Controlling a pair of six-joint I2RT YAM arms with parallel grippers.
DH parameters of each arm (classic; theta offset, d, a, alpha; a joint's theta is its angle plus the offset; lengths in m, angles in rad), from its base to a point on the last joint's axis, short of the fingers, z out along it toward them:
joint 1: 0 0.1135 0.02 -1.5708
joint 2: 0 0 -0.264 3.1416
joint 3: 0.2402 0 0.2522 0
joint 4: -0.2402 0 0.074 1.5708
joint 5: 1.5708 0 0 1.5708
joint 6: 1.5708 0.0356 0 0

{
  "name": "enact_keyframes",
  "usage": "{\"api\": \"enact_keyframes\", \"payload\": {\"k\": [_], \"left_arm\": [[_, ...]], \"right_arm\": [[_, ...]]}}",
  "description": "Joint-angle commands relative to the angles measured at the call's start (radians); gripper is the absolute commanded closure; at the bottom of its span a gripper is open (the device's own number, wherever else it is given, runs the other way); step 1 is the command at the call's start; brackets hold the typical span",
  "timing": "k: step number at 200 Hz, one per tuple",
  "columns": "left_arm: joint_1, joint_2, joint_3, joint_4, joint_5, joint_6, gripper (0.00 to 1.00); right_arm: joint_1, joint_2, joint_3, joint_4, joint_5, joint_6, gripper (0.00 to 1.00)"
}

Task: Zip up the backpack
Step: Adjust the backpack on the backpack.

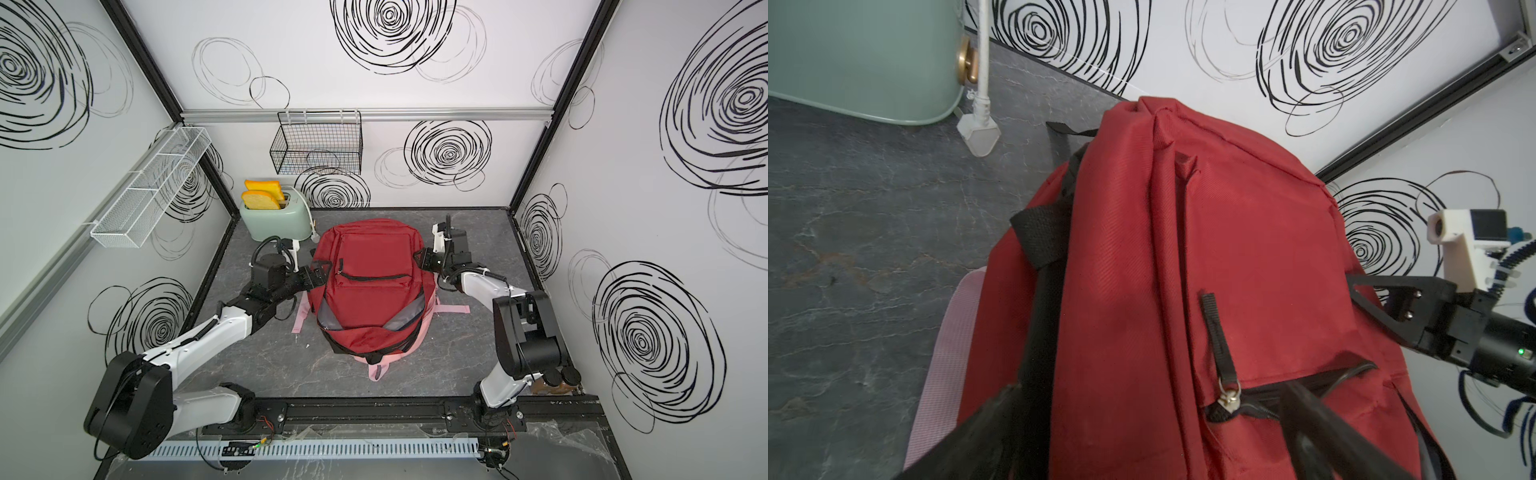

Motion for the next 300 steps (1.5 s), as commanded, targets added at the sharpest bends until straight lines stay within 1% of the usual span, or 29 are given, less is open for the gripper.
{"api": "enact_keyframes", "payload": {"k": [1, 38, 69, 93, 128, 152, 168, 202, 257, 271, 291, 300], "left_arm": [[0.024, -0.034, 0.032, -0.011, -0.057, 0.023, 0.01], [0.027, -0.013, 0.025, 0.037, 0.026, -0.005, 0.01], [0.014, 0.013, 0.021, 0.071, 0.062, -0.025, 0.01], [0.012, 0.053, 0.019, 0.094, 0.097, -0.041, 0.0], [0.009, 0.115, 0.021, 0.12, 0.127, -0.055, 0.01], [0.009, 0.133, 0.01, 0.158, 0.155, -0.069, 0.03], [0.009, 0.139, 0.006, 0.177, 0.175, -0.077, 0.06], [0.012, 0.138, -0.009, 0.214, 0.22, -0.092, 0.18], [0.015, 0.129, -0.016, 0.226, 0.255, -0.096, 0.42], [0.016, 0.132, -0.017, 0.233, 0.263, -0.102, 0.42], [0.011, 0.135, -0.025, 0.257, 0.278, -0.113, 0.36], [0.007, 0.145, -0.02, 0.255, 0.286, -0.112, 0.35]], "right_arm": [[0.007, 0.015, 0.032, -0.025, 0.01, -0.019, 0.68], [0.006, 0.022, 0.044, -0.032, 0.005, -0.025, 0.69], [0.007, 0.032, 0.047, -0.028, -0.004, -0.024, 0.69], [0.008, 0.036, 0.051, -0.026, -0.015, -0.025, 0.71], [0.017, 0.037, 0.059, -0.031, -0.024, -0.031, 0.72], [0.026, 0.04, 0.064, -0.035, -0.022, -0.038, 0.73], [0.031, 0.049, 0.068, -0.037, -0.022, -0.04, 0.74], [0.043, 0.066, 0.077, -0.037, -0.017, -0.04, 0.74], [0.045, 0.088, 0.094, -0.038, -0.019, -0.033, 0.74], [0.045, 0.091, 0.098, -0.038, -0.02, -0.033, 0.74], [0.047, 0.097, 0.104, -0.037, -0.028, -0.031, 0.74], [0.048, 0.1, 0.11, -0.037, -0.033, -0.031, 0.74]]}}
